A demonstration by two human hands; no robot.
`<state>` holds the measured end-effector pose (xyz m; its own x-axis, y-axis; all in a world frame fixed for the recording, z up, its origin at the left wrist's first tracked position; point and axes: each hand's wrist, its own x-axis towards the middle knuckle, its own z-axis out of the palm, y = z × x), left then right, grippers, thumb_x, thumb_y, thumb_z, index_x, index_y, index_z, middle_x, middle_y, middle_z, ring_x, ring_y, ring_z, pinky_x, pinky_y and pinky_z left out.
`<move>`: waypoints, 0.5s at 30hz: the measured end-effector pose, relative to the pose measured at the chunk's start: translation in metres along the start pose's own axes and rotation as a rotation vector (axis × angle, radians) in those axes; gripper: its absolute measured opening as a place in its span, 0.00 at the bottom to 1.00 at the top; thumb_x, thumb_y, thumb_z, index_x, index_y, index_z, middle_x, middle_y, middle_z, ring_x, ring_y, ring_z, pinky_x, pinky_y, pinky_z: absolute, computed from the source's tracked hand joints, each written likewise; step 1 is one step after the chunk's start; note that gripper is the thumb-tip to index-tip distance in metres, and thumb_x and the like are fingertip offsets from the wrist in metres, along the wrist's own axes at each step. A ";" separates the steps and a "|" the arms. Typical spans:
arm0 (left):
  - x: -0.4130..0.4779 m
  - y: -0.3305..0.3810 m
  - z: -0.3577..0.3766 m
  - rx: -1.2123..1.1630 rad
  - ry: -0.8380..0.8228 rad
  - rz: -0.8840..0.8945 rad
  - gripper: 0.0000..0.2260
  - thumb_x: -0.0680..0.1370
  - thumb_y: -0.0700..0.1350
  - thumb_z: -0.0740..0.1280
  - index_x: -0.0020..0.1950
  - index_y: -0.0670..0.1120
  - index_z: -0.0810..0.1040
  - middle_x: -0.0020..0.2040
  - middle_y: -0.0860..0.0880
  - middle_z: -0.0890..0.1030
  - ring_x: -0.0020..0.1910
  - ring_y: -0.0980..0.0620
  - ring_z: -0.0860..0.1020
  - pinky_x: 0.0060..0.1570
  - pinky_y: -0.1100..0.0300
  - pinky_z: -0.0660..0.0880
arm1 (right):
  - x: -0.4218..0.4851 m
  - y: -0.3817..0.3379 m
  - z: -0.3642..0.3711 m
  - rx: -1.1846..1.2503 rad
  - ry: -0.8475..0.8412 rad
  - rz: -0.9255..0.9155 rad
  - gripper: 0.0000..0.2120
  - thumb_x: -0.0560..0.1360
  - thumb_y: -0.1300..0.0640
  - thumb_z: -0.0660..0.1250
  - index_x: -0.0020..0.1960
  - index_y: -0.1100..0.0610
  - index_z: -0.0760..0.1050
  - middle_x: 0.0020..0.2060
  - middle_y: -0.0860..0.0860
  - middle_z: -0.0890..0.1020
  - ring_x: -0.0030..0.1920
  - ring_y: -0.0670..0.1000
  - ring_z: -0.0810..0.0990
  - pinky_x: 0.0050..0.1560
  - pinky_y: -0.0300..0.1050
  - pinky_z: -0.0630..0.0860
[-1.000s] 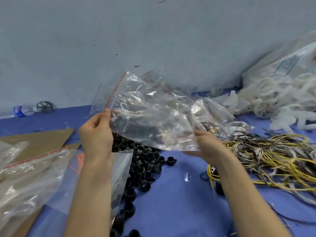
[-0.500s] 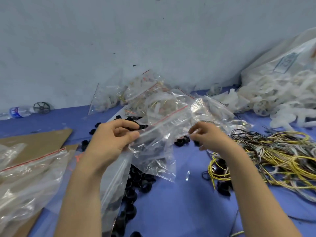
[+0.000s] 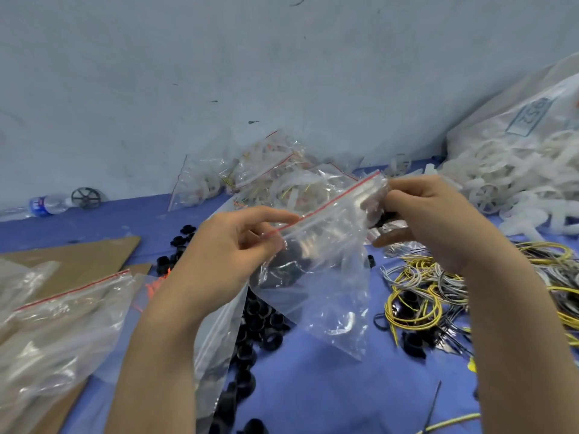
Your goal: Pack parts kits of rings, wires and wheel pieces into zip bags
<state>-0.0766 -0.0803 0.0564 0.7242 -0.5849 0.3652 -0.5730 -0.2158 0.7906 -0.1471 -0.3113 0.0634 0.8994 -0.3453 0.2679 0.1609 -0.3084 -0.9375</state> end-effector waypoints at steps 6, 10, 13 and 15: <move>-0.001 0.008 0.004 0.006 0.030 0.034 0.14 0.73 0.37 0.73 0.48 0.57 0.83 0.38 0.54 0.82 0.39 0.55 0.81 0.41 0.69 0.76 | 0.006 0.002 0.002 0.034 0.166 -0.083 0.08 0.71 0.71 0.58 0.37 0.71 0.75 0.39 0.71 0.75 0.40 0.57 0.76 0.41 0.43 0.82; 0.000 0.008 0.006 0.015 0.052 0.050 0.15 0.74 0.39 0.73 0.50 0.60 0.83 0.39 0.57 0.82 0.41 0.59 0.81 0.45 0.68 0.76 | 0.009 0.005 0.002 -0.007 0.221 -0.098 0.14 0.70 0.71 0.58 0.29 0.61 0.75 0.34 0.62 0.77 0.38 0.53 0.79 0.42 0.43 0.82; 0.000 0.010 0.007 0.037 0.045 0.080 0.14 0.75 0.39 0.72 0.48 0.60 0.83 0.39 0.56 0.83 0.41 0.58 0.81 0.46 0.66 0.76 | 0.012 0.011 0.002 -0.076 0.254 -0.083 0.16 0.70 0.70 0.58 0.28 0.60 0.76 0.33 0.55 0.80 0.33 0.48 0.82 0.47 0.51 0.82; -0.001 0.012 0.006 0.048 0.018 0.094 0.12 0.75 0.40 0.71 0.45 0.59 0.84 0.39 0.53 0.83 0.40 0.55 0.81 0.44 0.64 0.77 | 0.013 0.014 0.002 -0.118 0.261 -0.068 0.15 0.70 0.69 0.58 0.29 0.60 0.76 0.35 0.57 0.81 0.34 0.47 0.83 0.49 0.53 0.82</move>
<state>-0.0864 -0.0874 0.0626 0.6732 -0.5902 0.4456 -0.6559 -0.1981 0.7284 -0.1323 -0.3187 0.0538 0.7509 -0.5321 0.3912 0.1549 -0.4338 -0.8876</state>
